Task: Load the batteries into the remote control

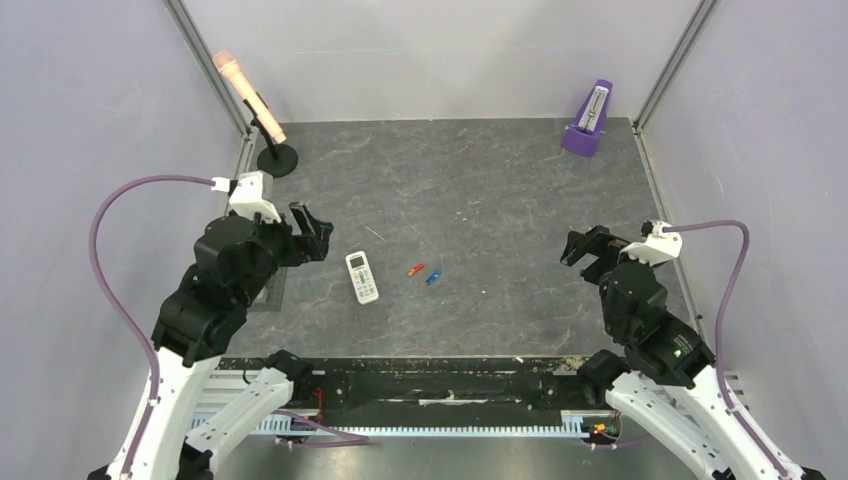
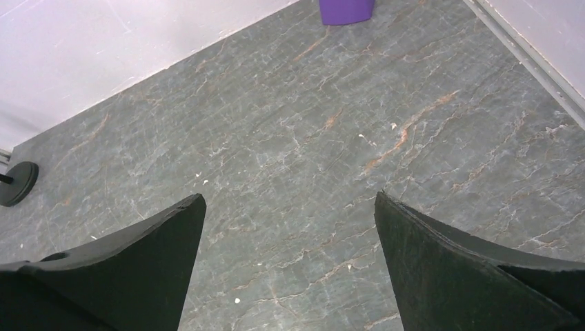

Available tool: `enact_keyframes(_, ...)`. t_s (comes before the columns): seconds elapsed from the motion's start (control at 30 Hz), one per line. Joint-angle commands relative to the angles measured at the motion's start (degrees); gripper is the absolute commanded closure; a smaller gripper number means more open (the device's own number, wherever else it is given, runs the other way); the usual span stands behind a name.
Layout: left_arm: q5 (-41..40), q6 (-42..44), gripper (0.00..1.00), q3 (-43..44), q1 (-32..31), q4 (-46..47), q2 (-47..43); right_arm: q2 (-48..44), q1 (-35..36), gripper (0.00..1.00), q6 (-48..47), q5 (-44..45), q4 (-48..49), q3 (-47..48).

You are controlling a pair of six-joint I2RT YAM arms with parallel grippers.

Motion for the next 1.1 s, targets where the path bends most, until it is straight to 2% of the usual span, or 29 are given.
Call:
enact_keyframes(0.0,1.0,1.5,0.14,-1.5,0.0,3.2,-0.5,1.1,0.1,0.03,0.7,-0.6,1.0,-0.8)
enact_keyframes(0.13,-1.0,1.0,0.14,-4.1,0.0,5.4,-1.2,3.1,0.2,0.02,0.0,-1.4,2.2,-1.9)
enact_keyframes(0.2,-0.8,0.7,0.06,-5.8,0.0,6.6,-1.5,4.0,0.1,0.02,-2.8,-4.0,5.9,-2.7)
enact_keyframes(0.27,2.1,0.9,0.04,-8.2,0.0,8.2,-2.1,4.7,0.1,0.02,-4.4,-5.6,10.3,-3.8)
enact_keyframes(0.4,4.7,0.7,0.04,-13.7,0.0,14.5,-2.7,6.0,0.1,0.02,-3.7,0.3,14.6,-5.9)
enact_keyframes(0.53,4.5,-0.1,0.04,-15.3,0.0,16.5,0.0,4.1,0.2,0.02,-8.1,0.7,22.0,-8.6)
enact_keyframes(0.6,4.6,-1.3,0.04,-16.2,0.0,16.6,2.0,2.1,0.2,0.02,-10.8,-4.0,27.9,-11.7)
enact_keyframes(0.67,6.8,-3.1,0.05,-18.8,0.0,17.1,3.8,1.4,0.2,0.02,-7.4,-7.9,32.7,-14.9)
enact_keyframes(0.73,8.6,-4.2,0.10,-21.6,-0.1,17.6,6.1,3.9,0.2,0.02,-4.4,-13.1,32.7,-15.0)
enact_keyframes(0.87,5.8,-9.8,0.15,-25.7,0.0,17.6,8.3,11.0,0.2,0.02,0.4,-18.2,27.1,-13.1)
enact_keyframes(1.07,-2.0,-18.0,0.16,-31.3,0.0,16.5,10.4,20.5,0.1,0.02,0.9,-21.5,18.0,-7.8)
